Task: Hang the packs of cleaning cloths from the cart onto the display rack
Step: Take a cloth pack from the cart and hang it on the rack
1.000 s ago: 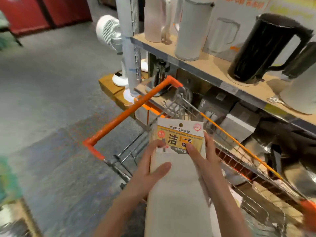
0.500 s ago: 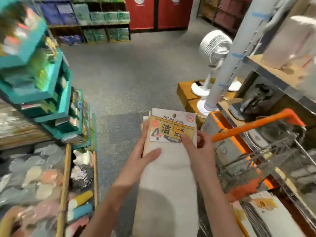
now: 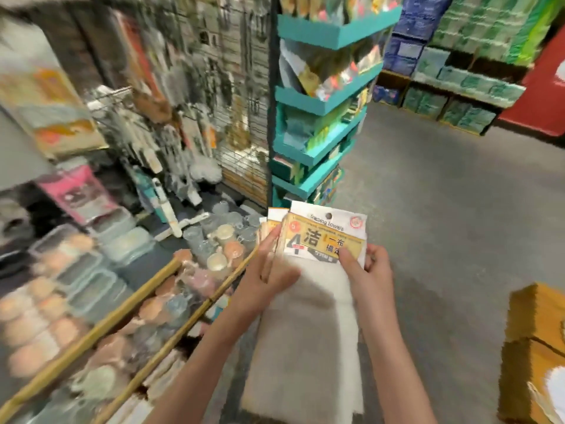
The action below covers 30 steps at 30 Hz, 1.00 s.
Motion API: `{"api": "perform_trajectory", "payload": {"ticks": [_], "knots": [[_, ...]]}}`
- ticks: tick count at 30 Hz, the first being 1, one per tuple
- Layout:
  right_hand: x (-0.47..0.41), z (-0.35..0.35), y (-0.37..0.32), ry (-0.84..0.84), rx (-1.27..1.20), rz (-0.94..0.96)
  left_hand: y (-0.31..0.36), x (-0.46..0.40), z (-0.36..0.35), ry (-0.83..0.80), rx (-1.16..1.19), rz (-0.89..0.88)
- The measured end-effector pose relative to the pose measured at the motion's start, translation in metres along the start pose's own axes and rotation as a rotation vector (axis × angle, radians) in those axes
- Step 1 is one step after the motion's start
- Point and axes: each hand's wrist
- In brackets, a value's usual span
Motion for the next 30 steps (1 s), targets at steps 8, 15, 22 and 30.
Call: {"api": "perform_trajectory", "payload": {"ticks": [8, 15, 22, 30], "knots": [[-0.061, -0.079, 0.006, -0.484, -0.011, -0.124, -0.004, -0.006, 0.040, 0.455, -0.019, 0.045], [-0.098, -0.141, 0.015, -0.659, 0.136, -0.130, -0.011, -0.026, 0.074, 0.678, -0.089, 0.137], [-0.155, -0.222, 0.029, -0.781, 0.226, -0.139, -0.025, -0.085, 0.131, 0.786, -0.089, 0.125], [-0.212, -0.302, 0.033, -0.855, 0.183, -0.155, -0.036, -0.147, 0.196, 0.817, -0.029, 0.116]]}}
Point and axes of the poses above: each hand's wrist, its own x-axis away from the middle knuckle, its own z-axis out of the back of the hand, y = z × x, and after that the axes turned 9 degrees about -x, right-handed
